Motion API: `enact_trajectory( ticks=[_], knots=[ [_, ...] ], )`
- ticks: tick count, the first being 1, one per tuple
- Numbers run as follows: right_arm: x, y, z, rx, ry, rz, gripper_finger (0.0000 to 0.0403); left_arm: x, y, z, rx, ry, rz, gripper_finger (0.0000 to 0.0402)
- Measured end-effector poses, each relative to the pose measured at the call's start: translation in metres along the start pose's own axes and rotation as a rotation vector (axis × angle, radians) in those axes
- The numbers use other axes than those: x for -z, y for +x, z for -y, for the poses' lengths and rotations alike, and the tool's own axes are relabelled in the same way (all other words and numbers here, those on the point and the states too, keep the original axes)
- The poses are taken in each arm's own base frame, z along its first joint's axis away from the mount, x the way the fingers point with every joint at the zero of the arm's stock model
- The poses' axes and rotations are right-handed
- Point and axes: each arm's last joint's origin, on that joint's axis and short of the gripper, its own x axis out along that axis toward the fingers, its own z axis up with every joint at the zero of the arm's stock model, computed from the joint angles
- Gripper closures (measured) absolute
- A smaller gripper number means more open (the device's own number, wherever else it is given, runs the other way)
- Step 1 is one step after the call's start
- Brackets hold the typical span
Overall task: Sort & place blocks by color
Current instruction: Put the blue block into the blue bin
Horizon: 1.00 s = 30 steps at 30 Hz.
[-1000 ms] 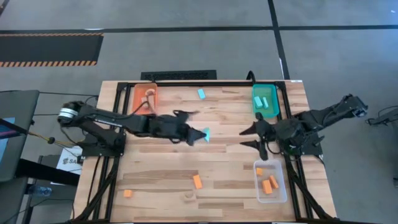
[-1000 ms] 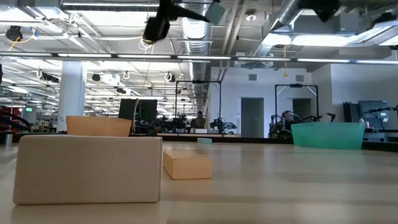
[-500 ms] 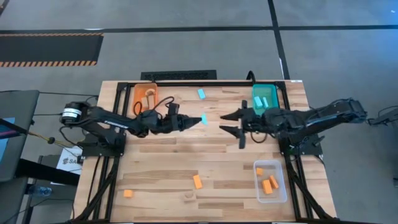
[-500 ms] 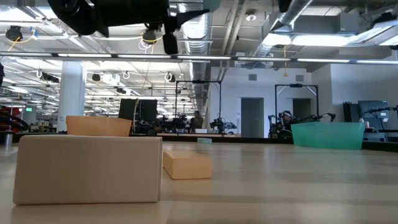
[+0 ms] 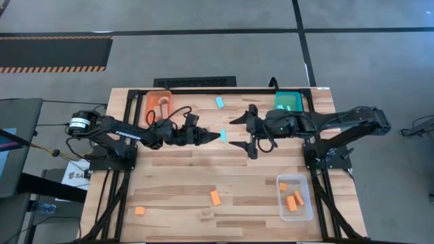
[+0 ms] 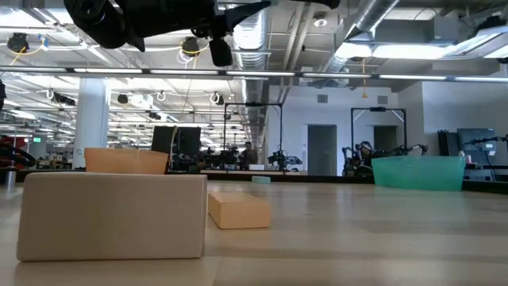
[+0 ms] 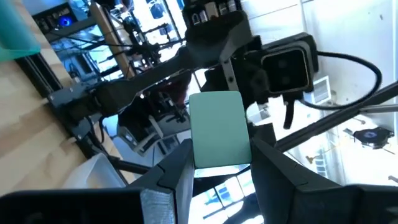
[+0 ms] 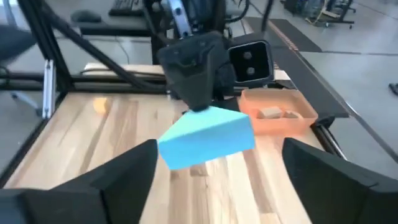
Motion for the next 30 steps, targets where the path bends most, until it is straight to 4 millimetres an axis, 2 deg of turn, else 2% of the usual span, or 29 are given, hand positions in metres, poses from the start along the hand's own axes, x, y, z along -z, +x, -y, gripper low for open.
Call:
enact_trajectory(
  ticks=[5,18,24,30],
  knots=[
    [-0.013,0.002,-0.001,-0.066,-0.012,0.001,0.0006,0.000,0.000,0.000,0.003,0.000,-0.008,0.0287],
    [-0.016,0.002,0.012,-0.049,-0.116,0.012,0.0024,0.000,0.000,0.000,0.002,0.007,-0.007,0.0287],
    [-0.012,0.016,0.007,-0.158,-0.155,0.020,0.0024,0.000,0.000,-0.001,-0.006,0.010,-0.002,0.0287],
    [-0.005,0.031,0.006,-0.138,-0.205,-0.008,0.0024,0.001,0.000,-0.002,-0.016,0.009,-0.005,0.0287]
  ],
)
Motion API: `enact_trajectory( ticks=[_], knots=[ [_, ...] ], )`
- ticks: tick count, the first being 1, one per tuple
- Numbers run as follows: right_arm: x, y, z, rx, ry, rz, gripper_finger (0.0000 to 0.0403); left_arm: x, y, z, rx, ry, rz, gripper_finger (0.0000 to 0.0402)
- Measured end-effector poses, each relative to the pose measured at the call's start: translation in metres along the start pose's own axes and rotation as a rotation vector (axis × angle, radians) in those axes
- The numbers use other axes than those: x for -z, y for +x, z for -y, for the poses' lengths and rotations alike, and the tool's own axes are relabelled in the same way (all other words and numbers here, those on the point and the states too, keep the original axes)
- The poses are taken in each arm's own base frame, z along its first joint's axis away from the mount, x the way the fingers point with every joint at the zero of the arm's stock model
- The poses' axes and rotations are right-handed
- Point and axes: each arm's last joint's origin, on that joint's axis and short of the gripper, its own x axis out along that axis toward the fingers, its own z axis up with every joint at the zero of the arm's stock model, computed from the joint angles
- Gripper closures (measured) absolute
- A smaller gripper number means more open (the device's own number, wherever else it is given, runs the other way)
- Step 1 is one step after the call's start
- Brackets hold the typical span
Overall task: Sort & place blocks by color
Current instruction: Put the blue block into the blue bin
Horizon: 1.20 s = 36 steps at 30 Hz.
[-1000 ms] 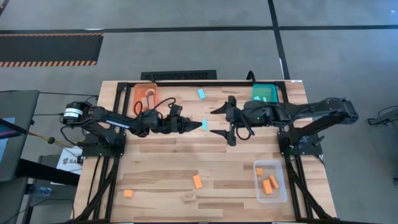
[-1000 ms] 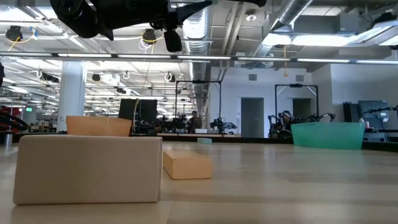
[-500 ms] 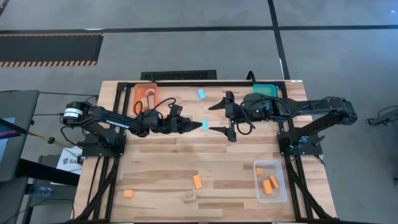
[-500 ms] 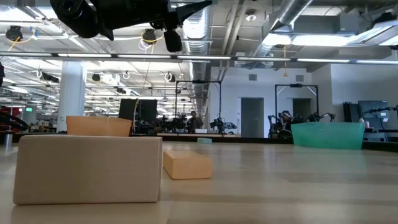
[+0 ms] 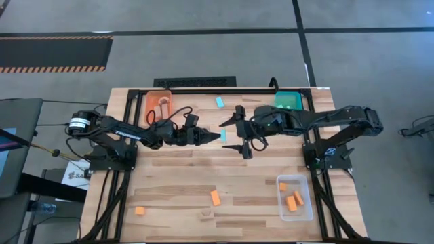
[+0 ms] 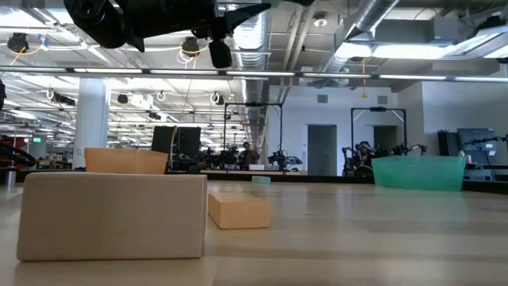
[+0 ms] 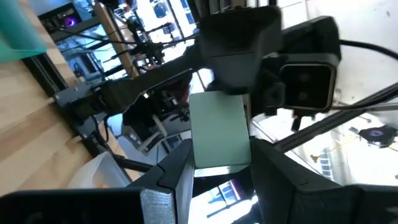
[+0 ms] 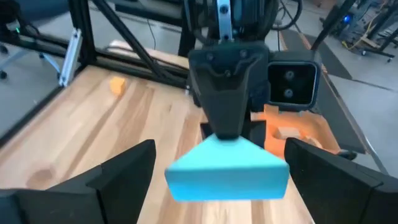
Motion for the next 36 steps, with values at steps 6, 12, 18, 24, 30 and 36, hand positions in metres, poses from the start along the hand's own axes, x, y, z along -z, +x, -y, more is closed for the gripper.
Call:
enact_trajectory(
  ticks=[6,12,18,24,30,36],
  knots=[
    [0.003,0.006,-0.001,0.008,-0.040,-0.018,0.0024,0.000,0.000,0.001,0.012,0.001,0.004,0.0287],
    [0.007,0.014,-0.001,0.005,-0.061,-0.034,0.0024,-0.001,0.000,0.002,0.018,0.001,0.006,0.0287],
    [0.009,0.018,-0.001,0.031,-0.065,-0.039,0.0024,0.000,0.000,0.001,0.011,0.000,-0.001,0.0287],
    [0.008,0.018,-0.001,0.033,-0.064,-0.037,0.0039,-0.001,0.000,0.001,0.010,0.001,0.000,0.0287],
    [0.008,0.018,-0.001,0.036,-0.063,-0.037,0.0098,-0.001,0.000,0.000,0.010,0.002,-0.001,0.0285],
    [0.005,0.010,0.002,0.111,-0.063,-0.047,0.0130,-0.004,0.000,0.000,0.007,0.024,0.008,0.0244]
  ],
)
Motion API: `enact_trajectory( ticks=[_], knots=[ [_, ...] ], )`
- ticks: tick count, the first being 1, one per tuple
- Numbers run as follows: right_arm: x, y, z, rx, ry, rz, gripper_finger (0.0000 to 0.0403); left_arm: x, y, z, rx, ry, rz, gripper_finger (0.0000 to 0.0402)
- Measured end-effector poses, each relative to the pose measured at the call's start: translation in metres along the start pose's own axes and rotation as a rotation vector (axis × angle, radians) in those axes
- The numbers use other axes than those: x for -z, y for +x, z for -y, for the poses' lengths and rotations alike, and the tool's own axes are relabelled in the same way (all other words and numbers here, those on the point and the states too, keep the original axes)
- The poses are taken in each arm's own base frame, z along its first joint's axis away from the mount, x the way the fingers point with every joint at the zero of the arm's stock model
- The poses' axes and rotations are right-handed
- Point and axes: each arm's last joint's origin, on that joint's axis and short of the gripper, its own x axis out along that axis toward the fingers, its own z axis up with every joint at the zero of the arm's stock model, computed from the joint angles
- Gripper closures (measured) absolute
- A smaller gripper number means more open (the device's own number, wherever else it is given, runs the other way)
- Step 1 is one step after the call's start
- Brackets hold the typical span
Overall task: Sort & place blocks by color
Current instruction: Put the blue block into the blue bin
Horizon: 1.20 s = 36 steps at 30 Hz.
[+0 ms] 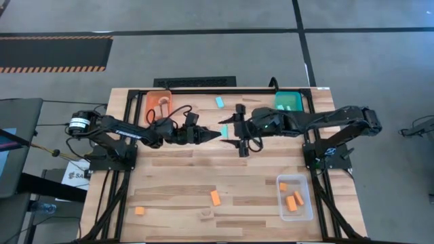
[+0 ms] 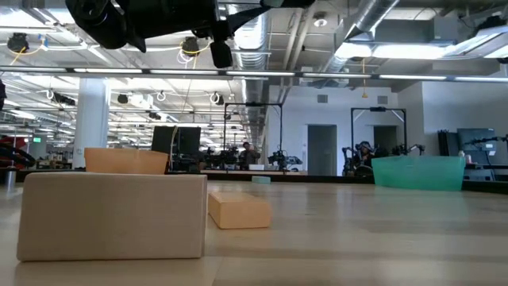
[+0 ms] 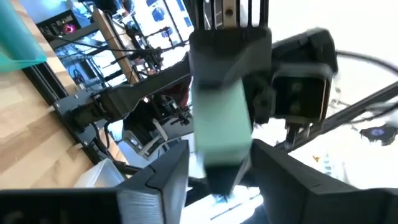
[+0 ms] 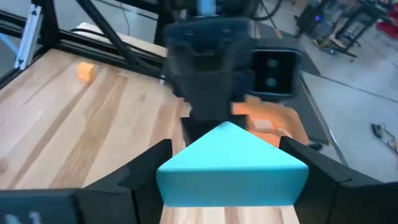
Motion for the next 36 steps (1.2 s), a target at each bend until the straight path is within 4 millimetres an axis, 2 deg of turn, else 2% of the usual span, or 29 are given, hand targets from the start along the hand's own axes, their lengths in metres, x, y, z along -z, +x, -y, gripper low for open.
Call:
enact_trajectory(
  ticks=[4,8,12,17,23,29,32,36],
  knots=[
    [-0.001,-0.027,0.012,0.056,0.027,-0.045,0.0130,-0.013,-0.002,-0.008,0.003,0.085,-0.069,0.0208],
    [0.013,-0.057,0.031,0.125,0.093,-0.201,0.0115,-0.025,-0.007,-0.018,-0.104,0.110,-0.084,0.0193],
    [0.037,-0.087,0.056,0.235,0.204,-0.403,0.0116,-0.027,-0.010,-0.023,-0.175,0.137,-0.095,0.0194],
    [0.085,-0.108,0.087,0.389,0.377,-0.648,0.0118,-0.026,-0.012,-0.025,-0.205,0.152,-0.107,0.0200],
    [0.148,-0.113,0.121,0.513,0.522,-0.875,0.0118,-0.025,-0.012,-0.024,-0.198,0.151,-0.115,0.0205],
    [0.198,-0.110,0.157,0.528,0.599,-1.079,0.0117,-0.025,-0.011,-0.024,-0.191,0.140,-0.119,0.0205],
    [0.218,-0.107,0.166,0.497,0.623,-1.166,0.0117,-0.026,-0.011,-0.023,-0.189,0.128,-0.118,0.0205],
    [0.233,-0.104,0.171,0.424,0.622,-1.280,0.0117,-0.025,-0.011,-0.023,-0.189,0.116,-0.117,0.0205]
  ],
)
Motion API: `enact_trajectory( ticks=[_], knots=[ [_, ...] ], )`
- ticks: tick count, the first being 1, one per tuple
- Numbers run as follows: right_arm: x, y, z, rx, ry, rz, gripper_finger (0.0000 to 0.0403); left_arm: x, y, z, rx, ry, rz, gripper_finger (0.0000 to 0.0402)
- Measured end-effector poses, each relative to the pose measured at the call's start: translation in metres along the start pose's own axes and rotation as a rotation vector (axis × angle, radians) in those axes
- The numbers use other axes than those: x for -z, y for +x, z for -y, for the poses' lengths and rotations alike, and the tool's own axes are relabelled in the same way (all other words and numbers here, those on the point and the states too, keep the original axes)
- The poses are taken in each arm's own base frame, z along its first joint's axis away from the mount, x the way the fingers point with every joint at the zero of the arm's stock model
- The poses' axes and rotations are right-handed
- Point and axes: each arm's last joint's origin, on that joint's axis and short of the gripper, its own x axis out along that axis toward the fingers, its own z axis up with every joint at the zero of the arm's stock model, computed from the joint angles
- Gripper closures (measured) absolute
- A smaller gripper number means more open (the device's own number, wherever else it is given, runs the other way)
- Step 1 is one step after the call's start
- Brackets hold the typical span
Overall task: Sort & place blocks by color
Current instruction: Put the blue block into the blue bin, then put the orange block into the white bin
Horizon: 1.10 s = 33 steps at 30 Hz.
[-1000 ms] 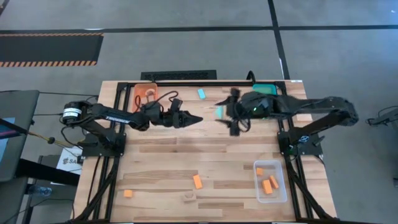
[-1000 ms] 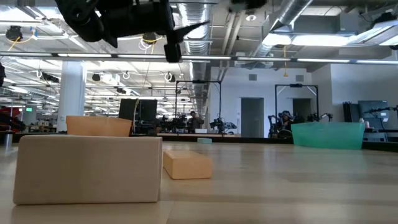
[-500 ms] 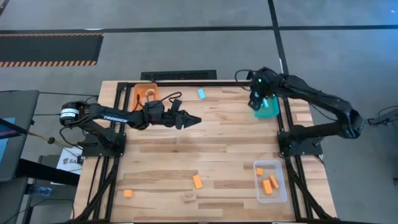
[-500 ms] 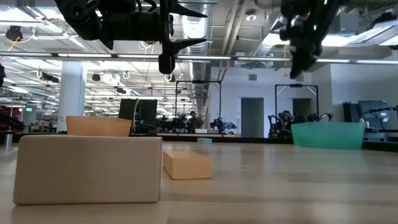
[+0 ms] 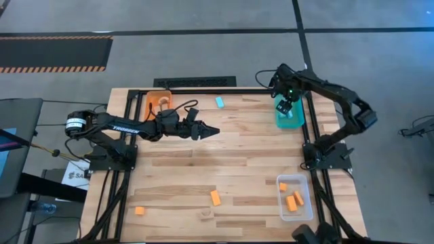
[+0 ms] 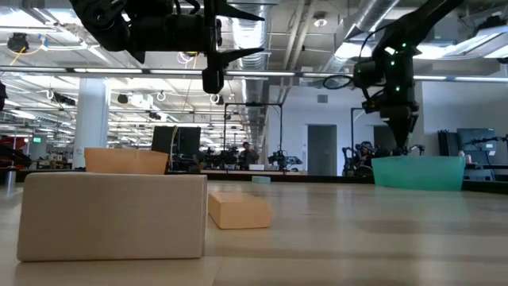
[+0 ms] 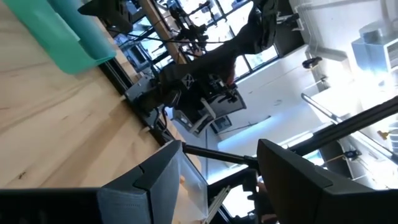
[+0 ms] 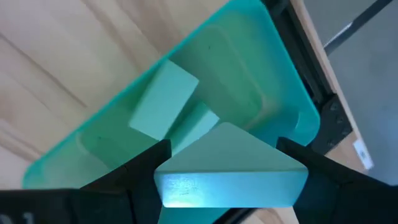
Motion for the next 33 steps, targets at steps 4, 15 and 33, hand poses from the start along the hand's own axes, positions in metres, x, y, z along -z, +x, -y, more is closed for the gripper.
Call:
enact_trajectory(
  ticks=[4,15,33],
  knots=[
    [-0.005,0.006,0.001,0.019,-0.066,-0.072,0.0115,0.001,0.000,0.000,-0.004,-0.013,0.007,0.0205],
    [-0.011,0.010,0.001,0.089,-0.132,-0.105,0.0029,0.008,0.002,0.005,-0.011,0.000,0.021,0.0205],
    [0.006,-0.061,-0.040,-0.250,-0.035,0.264,0.0025,0.027,0.001,-0.009,-0.198,0.052,-0.114,0.0205]
  ],
)
